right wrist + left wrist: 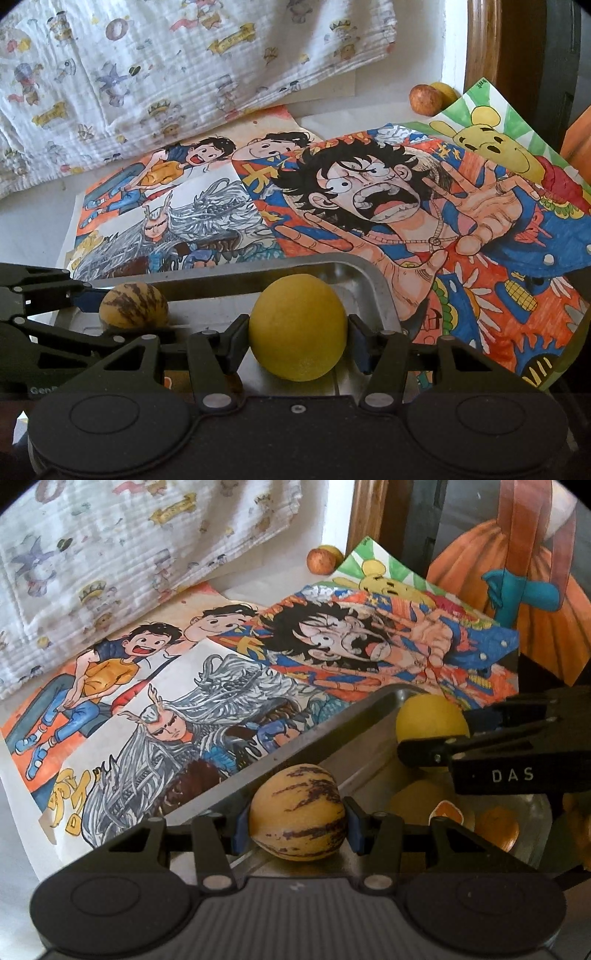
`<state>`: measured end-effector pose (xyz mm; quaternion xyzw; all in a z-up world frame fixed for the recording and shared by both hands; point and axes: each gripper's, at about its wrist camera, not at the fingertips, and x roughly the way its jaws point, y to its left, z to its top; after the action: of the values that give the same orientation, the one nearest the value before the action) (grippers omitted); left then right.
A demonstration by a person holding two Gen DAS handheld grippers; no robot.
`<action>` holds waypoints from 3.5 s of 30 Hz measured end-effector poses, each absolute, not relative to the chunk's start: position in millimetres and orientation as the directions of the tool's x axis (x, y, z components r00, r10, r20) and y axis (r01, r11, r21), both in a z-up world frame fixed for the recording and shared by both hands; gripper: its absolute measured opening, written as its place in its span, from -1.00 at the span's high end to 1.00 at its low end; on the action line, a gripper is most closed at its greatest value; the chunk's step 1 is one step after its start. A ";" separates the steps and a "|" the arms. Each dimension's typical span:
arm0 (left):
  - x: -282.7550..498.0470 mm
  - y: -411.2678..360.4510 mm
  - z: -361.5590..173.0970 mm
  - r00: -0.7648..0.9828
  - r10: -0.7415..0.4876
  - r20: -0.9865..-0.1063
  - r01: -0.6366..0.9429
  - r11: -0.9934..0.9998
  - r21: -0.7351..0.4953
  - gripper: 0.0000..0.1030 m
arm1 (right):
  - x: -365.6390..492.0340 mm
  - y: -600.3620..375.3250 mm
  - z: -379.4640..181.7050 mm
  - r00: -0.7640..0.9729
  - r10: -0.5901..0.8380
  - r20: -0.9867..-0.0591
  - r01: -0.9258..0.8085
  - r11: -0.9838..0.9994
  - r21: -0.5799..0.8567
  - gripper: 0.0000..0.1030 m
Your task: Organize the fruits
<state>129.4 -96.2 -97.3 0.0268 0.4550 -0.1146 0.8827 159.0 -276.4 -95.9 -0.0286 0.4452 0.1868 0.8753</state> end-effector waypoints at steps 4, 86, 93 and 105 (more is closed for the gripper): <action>129.9 -99.0 -98.1 0.555 -0.166 -0.815 0.229 0.973 -0.042 -0.06 | 158.7 -276.3 -96.1 0.533 0.303 -0.790 -0.351 0.929 0.119 -0.11; -58.4 -13.9 -17.2 0.743 -0.066 -0.666 0.087 0.996 -0.002 -0.99 | -64.5 -228.0 -0.7 0.728 0.165 -0.665 -0.136 0.986 0.096 -0.99; -56.8 -12.9 -18.0 0.743 -0.066 -0.666 0.086 0.996 -0.002 -0.99 | -62.2 -227.6 -2.1 0.726 0.170 -0.666 -0.139 0.985 0.101 -0.99; -54.4 -12.6 -19.1 0.740 -0.064 -0.670 0.086 0.996 0.000 -0.99 | -61.7 -228.0 -2.1 0.725 0.171 -0.667 -0.141 0.985 0.099 -0.99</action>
<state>-54.4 -12.6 -19.1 0.0156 0.3583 -0.0403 0.9326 -61.7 -228.0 -2.1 0.0208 0.3609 0.0839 0.9286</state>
